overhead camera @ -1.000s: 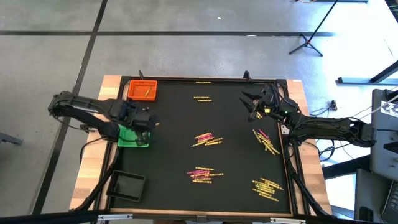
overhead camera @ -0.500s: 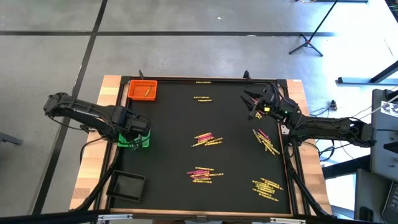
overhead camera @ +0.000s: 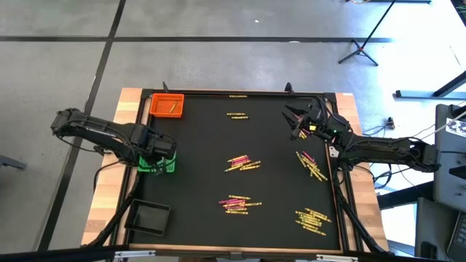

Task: Sort crayons
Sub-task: Put the yellow crayon into the green bin

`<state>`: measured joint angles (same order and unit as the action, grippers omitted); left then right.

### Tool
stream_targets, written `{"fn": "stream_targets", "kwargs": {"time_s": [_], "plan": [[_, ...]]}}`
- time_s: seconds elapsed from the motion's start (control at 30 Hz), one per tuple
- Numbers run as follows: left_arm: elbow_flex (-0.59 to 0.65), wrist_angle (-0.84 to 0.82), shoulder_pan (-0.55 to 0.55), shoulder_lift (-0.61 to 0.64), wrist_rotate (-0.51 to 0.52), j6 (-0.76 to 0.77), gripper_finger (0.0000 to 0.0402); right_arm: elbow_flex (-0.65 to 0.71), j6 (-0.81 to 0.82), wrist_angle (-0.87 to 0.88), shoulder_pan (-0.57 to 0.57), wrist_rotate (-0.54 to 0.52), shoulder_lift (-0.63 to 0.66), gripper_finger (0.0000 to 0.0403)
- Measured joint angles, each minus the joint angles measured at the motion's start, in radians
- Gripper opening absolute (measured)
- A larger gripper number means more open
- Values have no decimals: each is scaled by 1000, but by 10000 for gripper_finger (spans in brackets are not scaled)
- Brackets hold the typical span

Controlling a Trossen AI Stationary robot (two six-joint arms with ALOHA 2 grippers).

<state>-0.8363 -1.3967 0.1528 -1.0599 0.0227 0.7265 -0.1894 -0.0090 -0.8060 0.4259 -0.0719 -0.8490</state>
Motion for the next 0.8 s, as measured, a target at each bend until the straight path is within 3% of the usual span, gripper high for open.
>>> {"fn": "stream_targets", "kwargs": {"time_s": [0.27, 0.43, 0.8], "plan": [[132, 118, 0, 0, -44, -2, 15, 0, 0, -14, 0, 0, 0, 154], [149, 134, -23, 0, -37, 2, 19, 0, -24, -20, 0, 0, 0, 154], [121, 144, -97, 0, -100, -27, 100, 0, -24, -13, 0, 0, 0, 154]]}}
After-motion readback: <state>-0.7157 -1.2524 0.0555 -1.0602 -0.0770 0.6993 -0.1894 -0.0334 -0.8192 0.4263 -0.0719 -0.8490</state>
